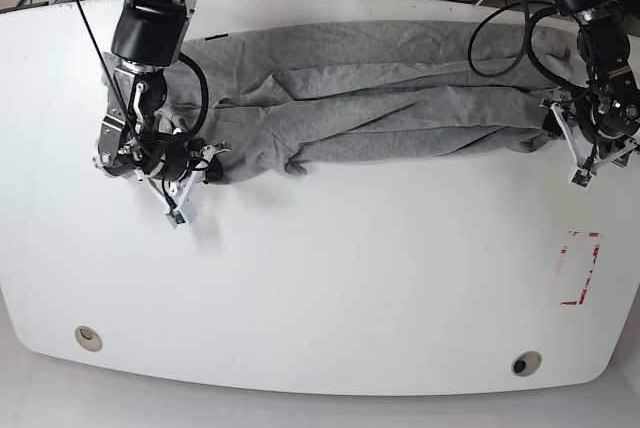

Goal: Layout the t-shirt on the table in an organized manner, then fold the t-shirt properly
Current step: 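Release the right gripper and regrasp the folded shirt near its end, then lift the shirt end with the right gripper and tuck it inward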

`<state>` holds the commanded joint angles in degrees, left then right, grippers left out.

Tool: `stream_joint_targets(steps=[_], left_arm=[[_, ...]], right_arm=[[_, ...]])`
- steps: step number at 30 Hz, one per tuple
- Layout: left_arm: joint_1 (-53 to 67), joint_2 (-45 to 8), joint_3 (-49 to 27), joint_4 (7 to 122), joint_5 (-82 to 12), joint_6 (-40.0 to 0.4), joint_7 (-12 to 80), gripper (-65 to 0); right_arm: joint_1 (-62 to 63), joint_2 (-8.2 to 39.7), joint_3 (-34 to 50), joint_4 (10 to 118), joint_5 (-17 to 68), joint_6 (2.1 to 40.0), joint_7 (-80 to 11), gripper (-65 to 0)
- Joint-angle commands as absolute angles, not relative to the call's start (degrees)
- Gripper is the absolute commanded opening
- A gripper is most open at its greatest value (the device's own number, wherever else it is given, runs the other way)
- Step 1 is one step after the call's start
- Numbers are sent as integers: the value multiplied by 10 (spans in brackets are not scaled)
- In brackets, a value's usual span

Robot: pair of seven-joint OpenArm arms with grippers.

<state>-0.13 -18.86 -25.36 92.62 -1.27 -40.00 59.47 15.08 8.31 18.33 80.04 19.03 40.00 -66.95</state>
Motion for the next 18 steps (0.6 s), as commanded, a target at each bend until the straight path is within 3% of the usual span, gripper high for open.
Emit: stream_joint_targets(steps=[8,18], left_arm=[[-1,-189,-254,925,-13,-400,595,-192],[0,-189,-254,925,-13,-400,595,-192]], right_arm=[[132,71,184,960,313,400,-800,-650],[35,95,183,1044,448,400,-800,-650]])
